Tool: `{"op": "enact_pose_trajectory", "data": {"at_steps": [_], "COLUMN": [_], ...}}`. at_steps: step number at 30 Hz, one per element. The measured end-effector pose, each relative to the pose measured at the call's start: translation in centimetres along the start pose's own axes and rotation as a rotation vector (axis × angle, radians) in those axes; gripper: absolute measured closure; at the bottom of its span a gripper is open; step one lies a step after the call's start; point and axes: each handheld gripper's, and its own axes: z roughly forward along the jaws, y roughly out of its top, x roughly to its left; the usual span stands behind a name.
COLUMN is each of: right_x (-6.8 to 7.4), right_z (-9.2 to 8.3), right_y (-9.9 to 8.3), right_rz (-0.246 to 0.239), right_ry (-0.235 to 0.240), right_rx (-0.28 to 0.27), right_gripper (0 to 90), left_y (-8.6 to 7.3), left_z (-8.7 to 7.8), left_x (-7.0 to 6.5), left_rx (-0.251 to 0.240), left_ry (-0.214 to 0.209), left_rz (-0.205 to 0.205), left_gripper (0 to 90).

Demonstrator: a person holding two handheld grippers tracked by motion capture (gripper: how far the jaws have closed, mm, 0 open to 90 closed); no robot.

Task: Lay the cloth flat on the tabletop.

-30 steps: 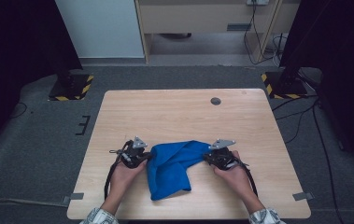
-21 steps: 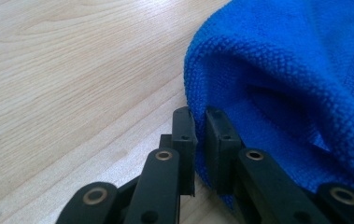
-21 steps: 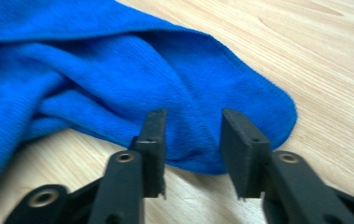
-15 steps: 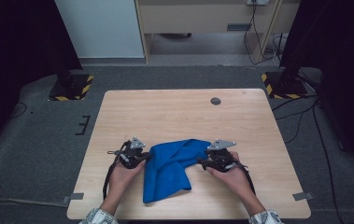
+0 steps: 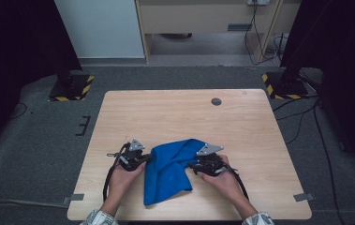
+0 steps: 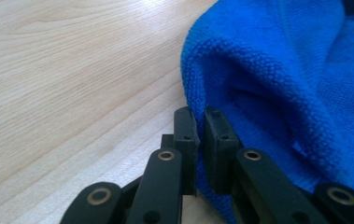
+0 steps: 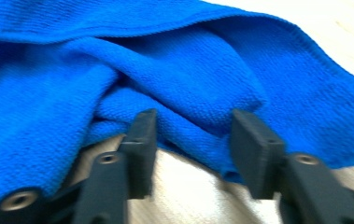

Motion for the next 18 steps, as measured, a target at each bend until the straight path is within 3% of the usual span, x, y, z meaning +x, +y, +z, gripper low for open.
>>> {"op": "enact_pose_trajectory", "data": {"at_steps": [1, 6, 12, 18], "right_x": [-0.1, -0.8, -1.4, -2.8], "right_z": [0.0, -0.2, -0.2, -0.2], "right_y": [-0.1, -0.3, -0.1, -0.1], "right_rz": [-0.006, -0.004, -0.027, 0.002], "right_ry": [-0.016, -0.021, -0.055, -0.086], "right_rx": [-0.002, 0.0, 0.016, 0.014], "right_gripper": [63.8, 78.7, 82.9, 82.7], "left_y": [0.0, -0.1, -0.1, -0.1], "left_z": [0.0, 0.0, 0.2, 0.5], "left_x": [-0.1, -0.5, -0.4, -0.3], "left_rx": [0.0, 0.003, 0.01, 0.022], "left_ry": [-0.002, -0.006, -0.005, 0.0], "left_rz": [0.005, 0.006, 0.005, 0.01], "left_gripper": [84.4, 84.5, 84.8, 84.5]}}
